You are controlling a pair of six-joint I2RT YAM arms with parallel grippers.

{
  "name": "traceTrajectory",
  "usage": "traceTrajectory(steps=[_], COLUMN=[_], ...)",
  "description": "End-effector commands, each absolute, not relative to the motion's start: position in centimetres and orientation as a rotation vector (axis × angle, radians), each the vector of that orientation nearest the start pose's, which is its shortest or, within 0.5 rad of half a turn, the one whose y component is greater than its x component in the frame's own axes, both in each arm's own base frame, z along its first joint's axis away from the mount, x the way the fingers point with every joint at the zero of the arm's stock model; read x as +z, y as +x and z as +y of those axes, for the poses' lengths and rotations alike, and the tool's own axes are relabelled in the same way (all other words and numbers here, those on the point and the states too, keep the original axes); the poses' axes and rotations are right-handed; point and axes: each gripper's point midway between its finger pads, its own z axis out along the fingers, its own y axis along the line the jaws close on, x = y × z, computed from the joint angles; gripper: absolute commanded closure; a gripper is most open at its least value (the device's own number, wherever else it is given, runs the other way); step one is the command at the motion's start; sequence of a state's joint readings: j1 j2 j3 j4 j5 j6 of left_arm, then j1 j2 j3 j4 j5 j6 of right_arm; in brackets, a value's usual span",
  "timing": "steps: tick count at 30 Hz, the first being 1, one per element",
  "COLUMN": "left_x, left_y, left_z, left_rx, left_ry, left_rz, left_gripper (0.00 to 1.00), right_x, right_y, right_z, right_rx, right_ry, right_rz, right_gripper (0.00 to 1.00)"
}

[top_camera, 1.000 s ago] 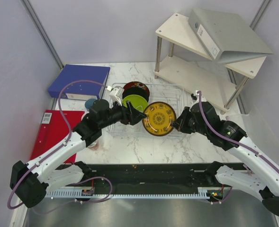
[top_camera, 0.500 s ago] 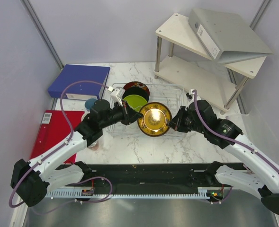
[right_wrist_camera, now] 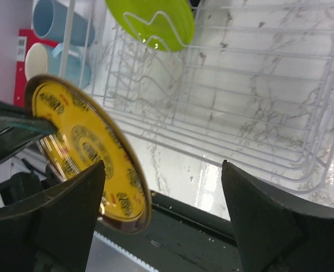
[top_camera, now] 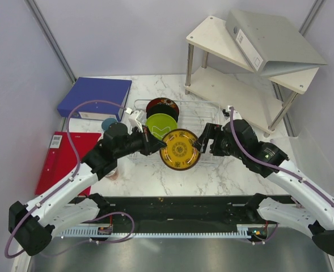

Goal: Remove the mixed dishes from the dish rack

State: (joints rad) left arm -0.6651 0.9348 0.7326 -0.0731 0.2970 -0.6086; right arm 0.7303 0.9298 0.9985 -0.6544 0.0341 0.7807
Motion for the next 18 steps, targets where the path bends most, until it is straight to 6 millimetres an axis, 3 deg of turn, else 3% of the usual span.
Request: traceTrajectory(steps=[1,3,6,12,16,18], left_x=[26.4,26.3,24.7,20.0,17.8,17.0], left_y=[20.1,19.1,17.2,14.5,13.3,13.1], left_z=[-25.4,-25.1,-24.3,-22.2,-21.8,-21.9], left_rx=[-1.117,-1.123,-1.124,-1.04,-1.043,-1.055], left_ry=[0.315,0.34,0.372,0.381,0.36,0.339], left_rz=[1.999,2.039,2.145,2.367,2.455,2.472], left_gripper=[0.98,0.98,0.98,0.98,0.98,0.98], right_x=[23.3,23.1,23.4,23.9,24.3,25.6], right_y=[23.4,24.2,25.4,26.5,26.8,27.0], right_z=[17.9,17.0,16.3,16.8,16.1,15.3], right_rx=[0.533,0.452,0.369,0.366,0.347,0.355], right_ry=[0.164,0.179,0.188,0.166,0.202,0.253], right_rz=[2.191,2.175,2.143,2.105,2.06,1.989], right_gripper=[0.03,0.02,0.02,0.03,0.04,0.04])
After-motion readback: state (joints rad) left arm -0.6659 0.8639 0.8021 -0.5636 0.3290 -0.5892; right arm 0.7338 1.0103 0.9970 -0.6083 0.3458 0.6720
